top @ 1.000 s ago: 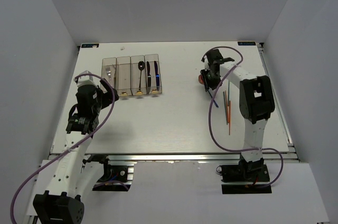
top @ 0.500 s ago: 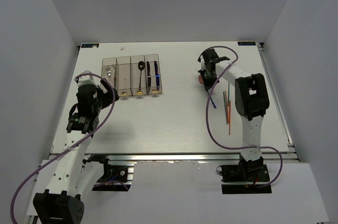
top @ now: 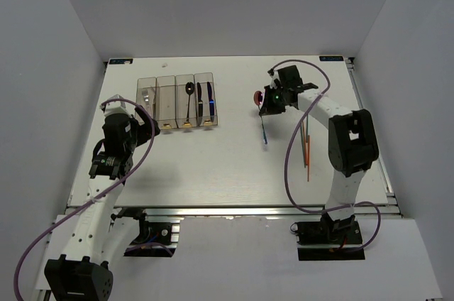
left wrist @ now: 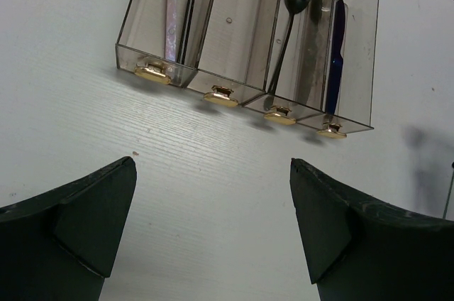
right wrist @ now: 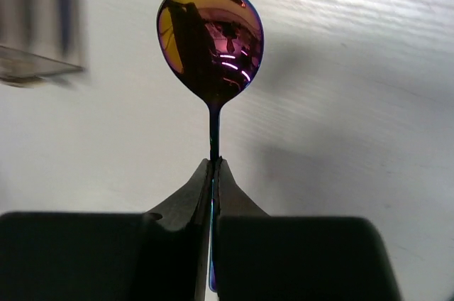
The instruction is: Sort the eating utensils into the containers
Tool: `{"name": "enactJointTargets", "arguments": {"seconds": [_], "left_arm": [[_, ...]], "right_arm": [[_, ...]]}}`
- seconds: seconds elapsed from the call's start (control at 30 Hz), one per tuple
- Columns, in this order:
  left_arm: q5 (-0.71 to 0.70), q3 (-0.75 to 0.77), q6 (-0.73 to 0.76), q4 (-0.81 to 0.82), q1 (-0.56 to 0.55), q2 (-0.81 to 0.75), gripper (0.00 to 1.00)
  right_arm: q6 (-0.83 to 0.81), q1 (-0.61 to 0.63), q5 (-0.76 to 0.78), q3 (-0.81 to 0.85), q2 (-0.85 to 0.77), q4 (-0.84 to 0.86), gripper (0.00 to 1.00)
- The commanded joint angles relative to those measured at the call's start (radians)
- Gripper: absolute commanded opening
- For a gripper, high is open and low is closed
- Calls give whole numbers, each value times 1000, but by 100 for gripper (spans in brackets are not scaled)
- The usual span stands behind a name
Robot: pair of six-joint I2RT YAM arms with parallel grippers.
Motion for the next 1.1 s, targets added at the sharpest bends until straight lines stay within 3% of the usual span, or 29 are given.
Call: {"name": "enactJointTargets", "arguments": {"seconds": [0.0, 0.13, 0.17, 0.27, 0.3, 0.47, 0.63, 0.77, 1.07], "left_arm": [[4, -2, 9, 5, -3, -10, 98], [-8, 1, 9, 4, -1, -12, 98], [-14, 1, 9, 2, -3, -15, 98], [-46, 4, 5, -7, -1, -24, 98], [-52, 4, 3, -9, -1, -33, 98], [-103, 7, -5, -21, -3, -55, 98], [-154, 11, -15, -36, -3, -79, 98], [-128, 8, -12, -30, -3, -76, 98], [-88, 5, -6, -24, -4, -80, 98]], "right_arm": [[205, 7, -152, -34, -109, 215, 0], [444, 51, -221, -81, -163, 474, 0], [547, 66, -252, -86, -156, 619, 0], [611, 149, -280, 13, -55, 757, 0], [608, 190, -271, 134, 23, 745, 0], [675, 261, -124, 369, 208, 737, 0], [554, 341, 59, 626, 340, 562, 0], [448, 384, 195, 687, 386, 554, 0], [310, 390, 291, 827, 498, 513, 0]]}}
